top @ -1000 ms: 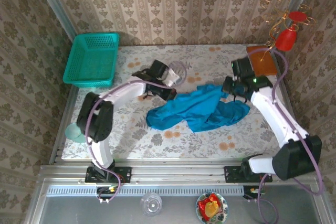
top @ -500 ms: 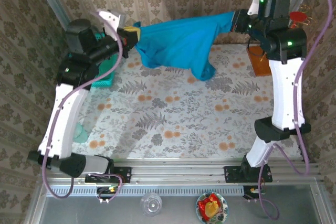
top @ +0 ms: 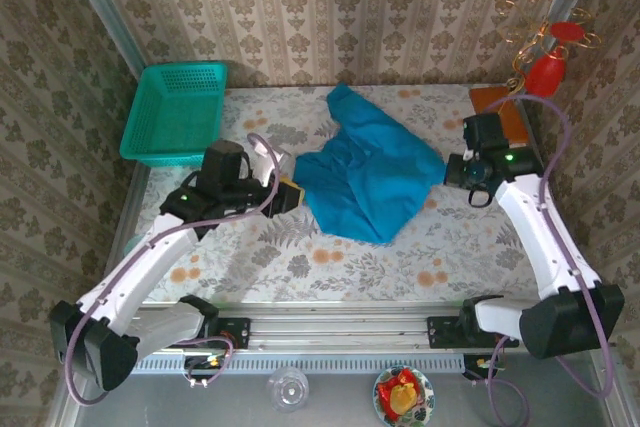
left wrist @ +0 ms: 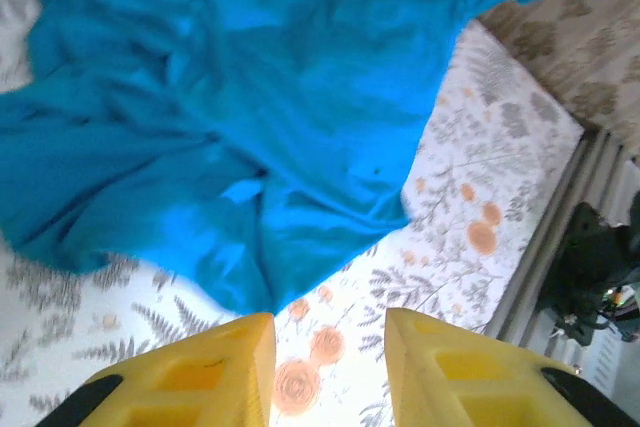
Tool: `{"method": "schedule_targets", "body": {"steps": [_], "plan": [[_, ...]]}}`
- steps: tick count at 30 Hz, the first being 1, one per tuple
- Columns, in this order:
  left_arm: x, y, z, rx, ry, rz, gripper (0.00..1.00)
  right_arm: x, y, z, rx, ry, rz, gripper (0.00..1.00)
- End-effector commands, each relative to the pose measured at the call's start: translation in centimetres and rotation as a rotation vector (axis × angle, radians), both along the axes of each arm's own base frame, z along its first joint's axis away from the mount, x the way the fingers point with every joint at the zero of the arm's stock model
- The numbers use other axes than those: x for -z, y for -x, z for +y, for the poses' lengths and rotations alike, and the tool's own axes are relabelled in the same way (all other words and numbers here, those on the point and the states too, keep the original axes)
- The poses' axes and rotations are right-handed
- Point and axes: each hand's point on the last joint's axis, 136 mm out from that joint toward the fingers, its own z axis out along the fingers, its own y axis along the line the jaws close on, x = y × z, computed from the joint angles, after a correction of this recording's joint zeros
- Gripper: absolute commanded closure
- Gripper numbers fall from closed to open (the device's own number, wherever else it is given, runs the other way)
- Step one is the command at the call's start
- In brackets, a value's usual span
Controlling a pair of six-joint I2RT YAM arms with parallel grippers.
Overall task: Fold the inside-out t-shirt
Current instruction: Turn the T-shirt inside out at the center of the table, then flatten out the T-shirt at the center of the table.
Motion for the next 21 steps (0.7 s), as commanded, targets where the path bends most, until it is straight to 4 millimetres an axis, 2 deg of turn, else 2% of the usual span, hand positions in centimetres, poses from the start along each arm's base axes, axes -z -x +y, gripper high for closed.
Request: {"method": "schedule_targets", "body": {"steps": [1, 5, 10, 21], "plan": [[1.0, -0.9, 0.2, -0.068, -0.025, 0.025, 0.64, 0.9, -0.3, -0.3, 0.030, 0.000, -0.024, 1.00], [4.6, -0.3, -1.2, -0.031, -0.123, 0.100, 0.62, 1.7, 0.0, -0.3, 0.026, -0.003, -0.015, 1.00], [7.5, 0.7, -5.5, 0.080, -0.208, 0.114, 0.60, 1.7, -0.2, -0.3, 0.025, 0.001, -0.018, 1.00], [13.8, -2.5, -12.4, 0.175, -0.567, 0.042, 0.63, 1.8, 0.1, 0.0, 0.020, -0.016, -0.018, 1.00]]}}
